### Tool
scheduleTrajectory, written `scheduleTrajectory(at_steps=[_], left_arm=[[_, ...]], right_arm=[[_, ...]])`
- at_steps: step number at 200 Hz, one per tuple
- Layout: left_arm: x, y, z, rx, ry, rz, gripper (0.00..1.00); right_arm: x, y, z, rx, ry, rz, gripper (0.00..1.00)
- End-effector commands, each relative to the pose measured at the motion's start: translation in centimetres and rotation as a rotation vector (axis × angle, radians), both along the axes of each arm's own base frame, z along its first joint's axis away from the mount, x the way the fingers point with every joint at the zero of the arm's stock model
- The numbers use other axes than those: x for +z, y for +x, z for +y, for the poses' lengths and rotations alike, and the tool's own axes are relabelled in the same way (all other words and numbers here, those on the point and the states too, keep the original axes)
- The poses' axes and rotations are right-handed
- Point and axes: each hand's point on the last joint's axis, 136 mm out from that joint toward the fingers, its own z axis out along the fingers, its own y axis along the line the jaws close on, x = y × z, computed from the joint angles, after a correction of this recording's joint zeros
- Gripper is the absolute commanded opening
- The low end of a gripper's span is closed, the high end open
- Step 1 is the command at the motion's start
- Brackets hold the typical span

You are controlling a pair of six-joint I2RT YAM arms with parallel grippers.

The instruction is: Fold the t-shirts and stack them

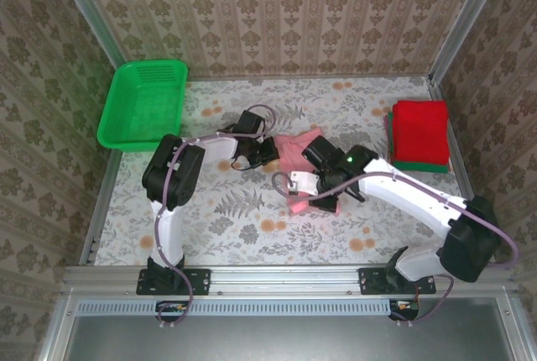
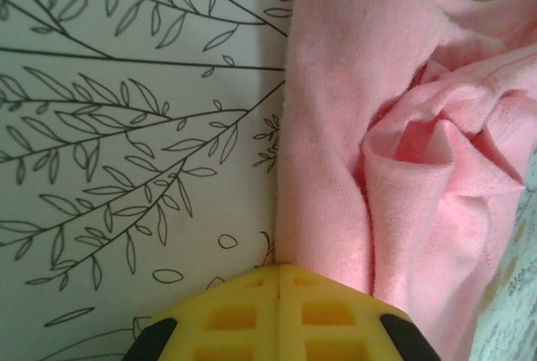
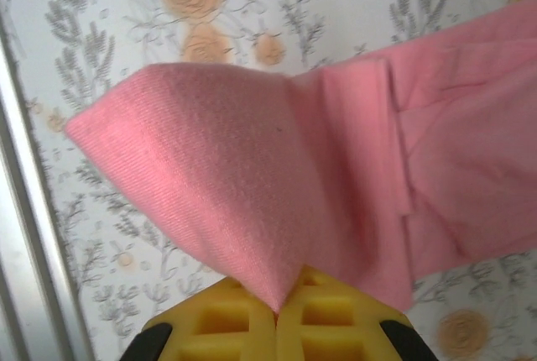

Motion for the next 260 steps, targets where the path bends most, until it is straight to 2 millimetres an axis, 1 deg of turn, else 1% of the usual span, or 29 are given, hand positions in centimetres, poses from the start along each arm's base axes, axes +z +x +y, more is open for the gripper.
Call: scheduleTrajectory(at_steps=[1, 36, 68, 93, 124, 158, 187, 235, 260], left_arm=[[-4.6, -2.8, 1.2, -0.031, 0.059, 0.137, 0.0], [-5.8, -3.2, 1.4, -0.048, 0.049, 0.18, 0.0], [-6.5, -3.2, 1.6, -0.049, 0.054, 0.208, 0.0], [-6.9, -3.3, 1.7, -0.052, 0.066, 0.228, 0.0], [-7.2, -3.3, 1.8, -0.055, 0.075, 0.236, 0.0], [-7.7, -3.4, 1.9, -0.063, 0.079, 0.243, 0.0], [-7.7, -3.3, 2.1, -0.06, 0.078, 0.244, 0.0], [-7.7, -3.0, 2.3, -0.06, 0.081, 0.243, 0.0], [-7.7, -3.1, 2.3, -0.06, 0.083, 0.245, 0.0]], right_arm=[[0.4, 2.2, 0.3, 0.053, -0.012, -0.006, 0.0], [1.3, 7.6, 0.5, 0.021, -0.008, -0.078, 0.0], [2.0, 12.0, 0.7, -0.01, 0.006, -0.13, 0.0], [2.6, 14.9, 0.5, -0.035, 0.011, -0.167, 0.0], [2.8, 17.9, 0.2, -0.057, 0.001, -0.218, 0.0], [2.3, 20.3, 0.1, -0.076, -0.013, -0.249, 0.0], [1.6, 21.7, 0.5, -0.086, -0.007, -0.262, 0.0], [-0.4, 22.7, 1.5, -0.09, 0.008, -0.224, 0.0], [-1.5, 23.6, 1.6, -0.109, 0.001, -0.224, 0.0]])
